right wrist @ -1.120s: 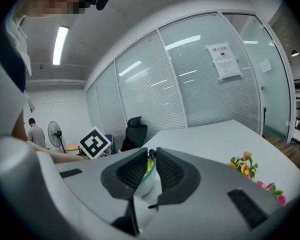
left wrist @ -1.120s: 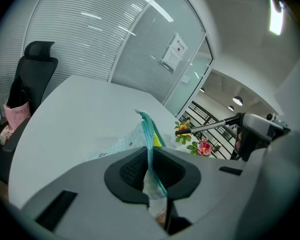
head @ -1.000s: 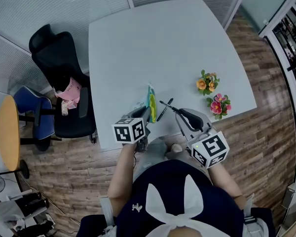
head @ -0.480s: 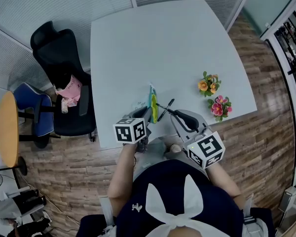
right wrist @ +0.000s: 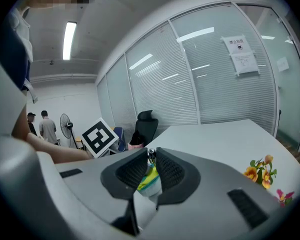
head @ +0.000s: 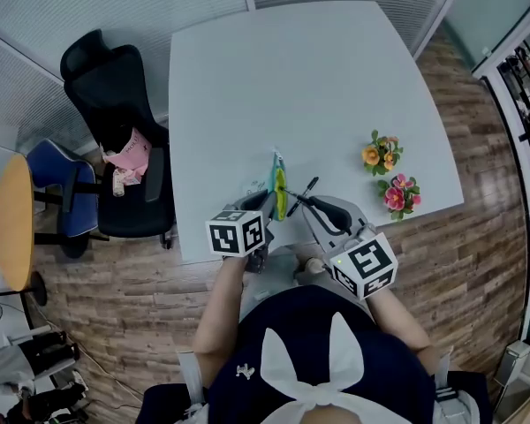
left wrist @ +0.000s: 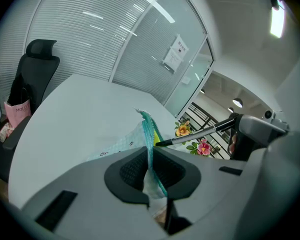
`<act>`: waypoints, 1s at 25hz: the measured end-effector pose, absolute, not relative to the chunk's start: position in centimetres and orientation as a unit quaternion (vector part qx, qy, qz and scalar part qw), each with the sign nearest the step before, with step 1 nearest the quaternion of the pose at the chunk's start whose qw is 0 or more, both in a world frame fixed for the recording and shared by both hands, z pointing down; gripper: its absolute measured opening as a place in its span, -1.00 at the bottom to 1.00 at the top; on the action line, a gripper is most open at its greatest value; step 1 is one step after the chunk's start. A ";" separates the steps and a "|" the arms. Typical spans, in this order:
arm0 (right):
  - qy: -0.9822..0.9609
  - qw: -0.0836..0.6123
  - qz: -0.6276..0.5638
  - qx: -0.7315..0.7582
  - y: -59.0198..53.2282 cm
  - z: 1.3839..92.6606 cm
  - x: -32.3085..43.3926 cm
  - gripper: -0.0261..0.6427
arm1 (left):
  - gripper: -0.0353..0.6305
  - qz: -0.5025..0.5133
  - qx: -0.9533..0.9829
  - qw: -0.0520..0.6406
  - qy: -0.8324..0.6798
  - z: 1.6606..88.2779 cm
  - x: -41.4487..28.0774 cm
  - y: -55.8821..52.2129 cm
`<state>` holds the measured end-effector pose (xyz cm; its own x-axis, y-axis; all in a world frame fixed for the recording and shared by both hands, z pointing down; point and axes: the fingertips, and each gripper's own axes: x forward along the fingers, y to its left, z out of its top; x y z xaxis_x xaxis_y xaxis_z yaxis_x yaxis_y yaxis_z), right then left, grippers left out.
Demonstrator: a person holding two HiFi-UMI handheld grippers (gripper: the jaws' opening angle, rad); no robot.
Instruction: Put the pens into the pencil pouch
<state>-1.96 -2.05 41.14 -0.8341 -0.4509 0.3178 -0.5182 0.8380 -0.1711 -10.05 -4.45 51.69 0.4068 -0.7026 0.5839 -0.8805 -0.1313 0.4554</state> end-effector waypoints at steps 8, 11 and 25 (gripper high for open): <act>-0.948 0.158 0.113 0.251 -2.5 41.9 -3.3 -0.74 | -0.76 0.112 0.745 0.393 -0.527 51.7 -10.4 -4.4; -0.948 0.164 0.111 0.250 -2.8 42.2 -3.9 -0.74 | -0.76 0.112 0.748 0.394 -0.522 51.8 -10.4 -4.4; -0.945 0.194 0.106 0.242 -4.7 43.8 -6.5 -0.74 | -0.76 0.108 0.760 0.401 -0.500 51.8 -10.5 -4.8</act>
<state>-6.49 -4.69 43.82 -0.8075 -0.4164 0.4178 -0.4983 0.8605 -0.1055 -10.47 -4.76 51.84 0.4770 -0.6734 0.5647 -0.8465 -0.1794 0.5012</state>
